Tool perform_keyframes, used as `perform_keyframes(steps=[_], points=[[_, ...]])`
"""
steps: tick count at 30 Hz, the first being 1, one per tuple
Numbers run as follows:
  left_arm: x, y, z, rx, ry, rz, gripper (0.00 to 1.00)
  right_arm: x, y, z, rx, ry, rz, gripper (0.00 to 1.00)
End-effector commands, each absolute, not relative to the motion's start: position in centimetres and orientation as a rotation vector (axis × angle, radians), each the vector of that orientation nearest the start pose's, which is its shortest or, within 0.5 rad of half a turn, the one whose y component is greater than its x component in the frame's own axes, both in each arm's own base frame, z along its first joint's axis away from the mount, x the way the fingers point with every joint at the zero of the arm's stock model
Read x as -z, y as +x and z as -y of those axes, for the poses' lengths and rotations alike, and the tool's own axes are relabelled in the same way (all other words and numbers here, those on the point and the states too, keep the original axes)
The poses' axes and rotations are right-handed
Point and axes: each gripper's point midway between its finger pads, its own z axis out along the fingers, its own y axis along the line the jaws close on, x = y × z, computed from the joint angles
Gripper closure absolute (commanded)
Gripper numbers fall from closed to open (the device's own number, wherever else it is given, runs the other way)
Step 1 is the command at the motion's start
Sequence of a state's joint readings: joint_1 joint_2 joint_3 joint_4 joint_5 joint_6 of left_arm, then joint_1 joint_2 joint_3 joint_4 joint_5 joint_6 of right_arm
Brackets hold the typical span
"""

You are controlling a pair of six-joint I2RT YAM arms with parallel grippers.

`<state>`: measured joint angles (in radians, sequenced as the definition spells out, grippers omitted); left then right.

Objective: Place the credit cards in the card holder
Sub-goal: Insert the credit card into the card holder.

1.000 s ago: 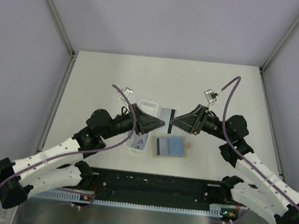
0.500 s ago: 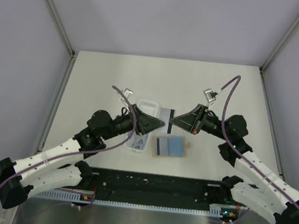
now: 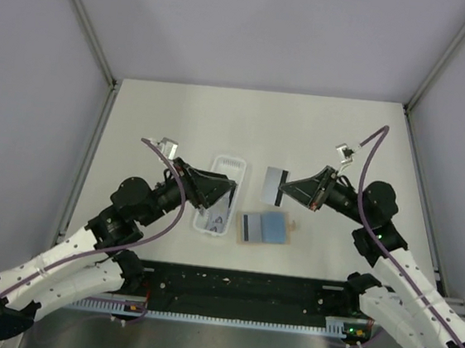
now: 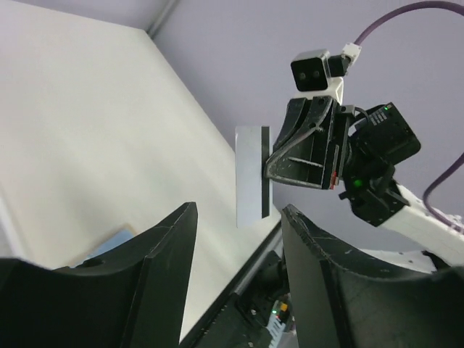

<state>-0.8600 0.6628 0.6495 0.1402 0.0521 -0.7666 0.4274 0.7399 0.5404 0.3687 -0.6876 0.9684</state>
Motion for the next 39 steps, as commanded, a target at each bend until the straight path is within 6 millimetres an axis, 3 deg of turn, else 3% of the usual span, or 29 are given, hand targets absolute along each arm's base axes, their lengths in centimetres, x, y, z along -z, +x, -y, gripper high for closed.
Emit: perform_keyframes(steps=[1, 3, 7, 12, 17, 22, 32, 39], points=[[-33.5, 19.1, 23.3, 1.126, 0.093, -1.587, 0.45, -26.9, 20.0, -22.5, -1.386, -0.163, -1.86, 1.0], [-32.5, 19.5, 23.5, 1.081, 0.124, -1.619, 0.52, -24.4, 20.5, -21.6, -1.278, -0.123, -1.96, 1.0], [-27.8, 19.8, 25.9, 1.044, 0.25, -1.778, 0.76, -19.5, 21.5, -18.9, -1.054, 0.044, -2.103, 1.0], [-22.4, 19.8, 29.0, 1.031, 0.381, -1.943, 1.0, -16.0, 21.7, -16.0, -0.823, 0.145, -2.223, 1.0], [-18.5, 20.2, 31.5, 0.883, 0.443, -2.041, 1.0, -13.6, 20.3, -15.8, -0.761, 0.082, -2.414, 1.0], [-15.8, 20.4, 34.3, 0.841, 0.467, -2.095, 1.0, -11.6, 19.6, -15.6, -0.698, 0.073, -2.577, 1.0], [-11.1, 20.5, 38.3, 0.886, 0.486, -2.13, 1.0, -9.3, 19.9, -15.0, -0.629, 0.085, -2.631, 1.0], [-10.0, 20.5, 39.7, 0.923, 0.465, -2.14, 1.0, -8.3, 20.8, -15.5, -0.632, 0.095, -2.629, 1.0]])
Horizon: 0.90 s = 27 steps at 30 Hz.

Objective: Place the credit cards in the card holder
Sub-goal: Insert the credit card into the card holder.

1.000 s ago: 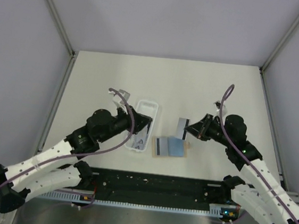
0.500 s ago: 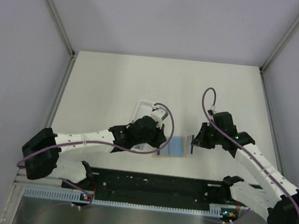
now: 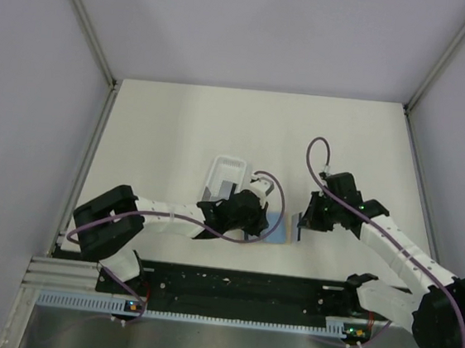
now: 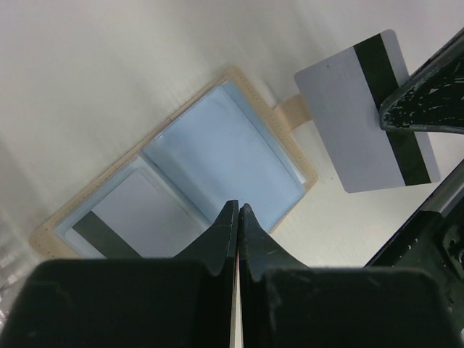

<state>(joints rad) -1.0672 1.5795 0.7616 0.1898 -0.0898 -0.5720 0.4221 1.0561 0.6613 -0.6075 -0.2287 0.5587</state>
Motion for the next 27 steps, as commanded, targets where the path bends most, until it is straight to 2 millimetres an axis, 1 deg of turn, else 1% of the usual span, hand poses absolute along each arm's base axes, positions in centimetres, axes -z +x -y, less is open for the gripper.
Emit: perform_keyframes(steps=[1, 6, 9, 13, 16, 21, 27], points=[[-10.0, 20.5, 39.8, 0.925, 0.466, -2.139, 1.0, -8.2, 20.9, -15.6, -0.638, 0.093, -2.63, 1.0], [-9.5, 20.6, 40.5, 0.926, 0.474, -2.149, 1.0, -7.3, 21.5, -16.0, -0.635, 0.1, -2.657, 1.0], [-8.8, 20.7, 40.9, 0.923, 0.487, -2.166, 1.0, -6.6, 21.7, -16.3, -0.651, 0.097, -2.662, 1.0], [-7.8, 20.5, 41.4, 0.919, 0.499, -2.197, 1.0, -5.7, 21.8, -16.4, -0.652, 0.107, -2.677, 1.0], [-7.0, 20.4, 41.5, 0.917, 0.499, -2.217, 1.0, -5.3, 21.7, -16.6, -0.667, 0.109, -2.685, 1.0], [-5.3, 19.9, 41.7, 0.91, 0.521, -2.272, 1.0, -4.6, 21.4, -16.5, -0.651, 0.109, -2.705, 1.0], [-3.1, 19.6, 40.7, 0.827, 0.505, -2.374, 1.0, -3.9, 21.1, -16.1, -0.628, 0.107, -2.722, 1.0]])
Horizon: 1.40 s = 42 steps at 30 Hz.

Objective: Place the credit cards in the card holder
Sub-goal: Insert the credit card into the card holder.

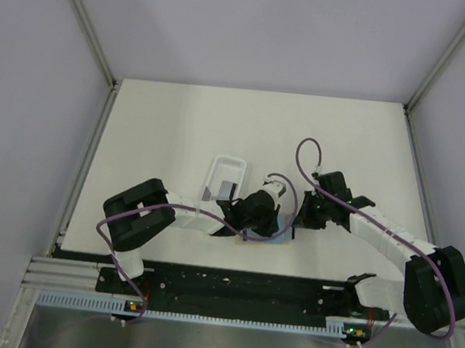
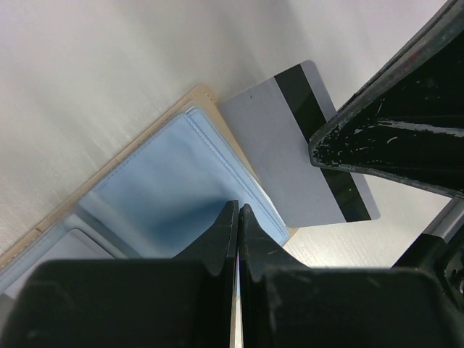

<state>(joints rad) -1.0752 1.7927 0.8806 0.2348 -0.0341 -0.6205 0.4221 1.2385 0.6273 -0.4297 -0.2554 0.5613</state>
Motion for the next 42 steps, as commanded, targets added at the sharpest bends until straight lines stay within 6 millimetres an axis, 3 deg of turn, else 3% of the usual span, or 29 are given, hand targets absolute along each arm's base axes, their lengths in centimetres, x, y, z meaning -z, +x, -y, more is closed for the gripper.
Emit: perform_keyframes(steps=[1, 18, 35, 39, 42], points=[[-2.9, 19.6, 40.4, 0.813, 0.502, -2.386, 1.0, -3.7, 21.1, -16.0, -0.619, 0.11, -2.727, 1.0], [-1.4, 18.7, 33.9, 0.559, 0.43, -2.502, 1.0, -1.8, 20.5, -14.5, -0.491, 0.103, -2.783, 1.0], [-1.7, 17.4, 31.3, 0.56, 0.386, -2.507, 1.0, -1.9, 20.7, -13.7, -0.432, 0.126, -2.776, 1.0], [-1.7, 17.3, 31.4, 0.57, 0.386, -2.507, 1.0, -3.0, 21.1, -13.9, -0.459, 0.13, -2.735, 1.0], [-1.2, 17.2, 31.4, 0.564, 0.392, -2.516, 1.0, -5.6, 21.9, -14.3, -0.509, 0.118, -2.633, 1.0]])
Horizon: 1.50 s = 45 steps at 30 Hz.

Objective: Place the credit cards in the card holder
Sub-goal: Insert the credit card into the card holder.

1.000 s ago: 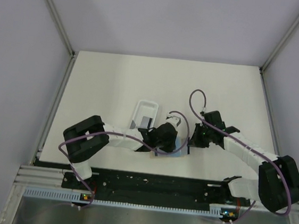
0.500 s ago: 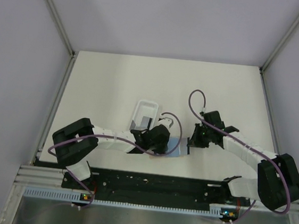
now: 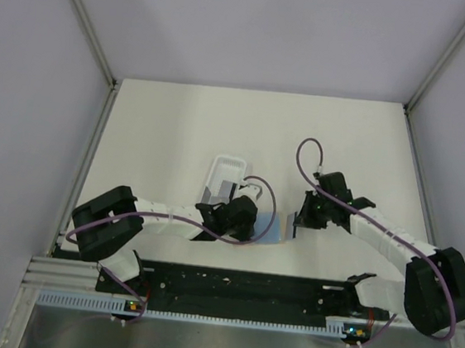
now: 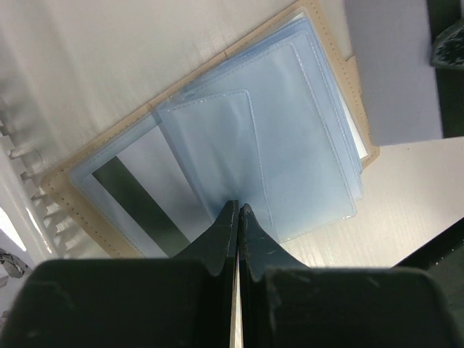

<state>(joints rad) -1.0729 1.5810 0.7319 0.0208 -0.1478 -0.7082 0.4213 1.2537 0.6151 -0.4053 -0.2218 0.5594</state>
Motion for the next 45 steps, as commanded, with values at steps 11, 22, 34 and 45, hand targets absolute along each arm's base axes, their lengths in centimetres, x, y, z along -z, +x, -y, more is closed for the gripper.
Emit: perform_keyframes(steps=[11, 22, 34, 45], points=[[-1.5, 17.3, 31.2, 0.558, 0.382, -2.51, 1.0, -14.3, 20.2, -21.1, -1.144, -0.063, -2.339, 1.0], [-1.9, 17.2, 31.5, 0.604, 0.348, -2.5, 1.0, -10.6, 20.0, -24.1, -1.154, 0.015, -2.409, 1.0], [-2.6, 17.3, 31.0, 0.611, 0.32, -2.479, 1.0, -4.0, 20.0, -21.2, -0.797, 0.117, -2.605, 1.0], [-4.6, 17.5, 30.0, 0.603, 0.294, -2.442, 1.0, -3.1, 19.6, -18.9, -0.591, 0.093, -2.674, 1.0]])
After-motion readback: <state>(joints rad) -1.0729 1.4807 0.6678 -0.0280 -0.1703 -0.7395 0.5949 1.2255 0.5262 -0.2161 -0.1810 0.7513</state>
